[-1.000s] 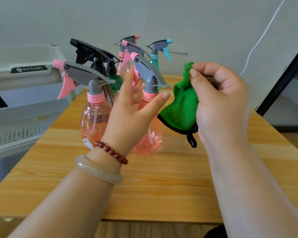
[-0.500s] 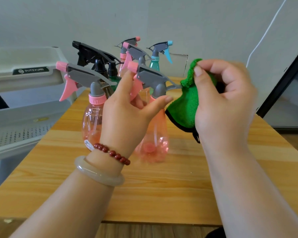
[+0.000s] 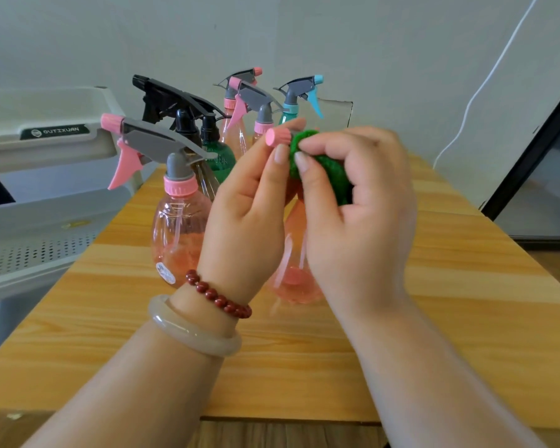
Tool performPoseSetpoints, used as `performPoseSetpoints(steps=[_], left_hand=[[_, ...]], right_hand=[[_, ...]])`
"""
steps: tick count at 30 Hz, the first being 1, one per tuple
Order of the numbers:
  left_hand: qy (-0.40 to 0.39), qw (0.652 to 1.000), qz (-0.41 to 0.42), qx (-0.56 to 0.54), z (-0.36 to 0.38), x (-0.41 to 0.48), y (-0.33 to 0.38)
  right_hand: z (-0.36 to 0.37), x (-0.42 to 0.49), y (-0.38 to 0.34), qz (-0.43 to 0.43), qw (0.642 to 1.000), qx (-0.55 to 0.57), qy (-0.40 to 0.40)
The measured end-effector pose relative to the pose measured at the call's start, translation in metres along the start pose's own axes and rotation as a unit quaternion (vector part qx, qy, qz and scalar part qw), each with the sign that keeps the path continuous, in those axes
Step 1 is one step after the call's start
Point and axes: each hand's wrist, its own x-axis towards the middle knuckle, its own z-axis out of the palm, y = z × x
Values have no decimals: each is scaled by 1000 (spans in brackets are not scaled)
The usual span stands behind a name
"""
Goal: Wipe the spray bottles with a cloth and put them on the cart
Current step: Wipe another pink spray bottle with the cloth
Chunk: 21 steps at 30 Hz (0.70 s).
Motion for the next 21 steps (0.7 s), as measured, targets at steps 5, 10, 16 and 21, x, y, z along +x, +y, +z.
performPoseSetpoints(steps=[5,10,16,21], left_hand=[[-2,999,19,35,-3,0,-1],[9,997,30,71,-2,-1,-1],[13,997,25,76,1,-1,-1],[6,997,33,75,0,1,-3]], right_hand=[[1,2,4,29,998,-31,37],[7,-6,-3,10,999,-17,35],[3,0,6,100,993,-27,58],[7,-5,-7,50,998,-7,32]])
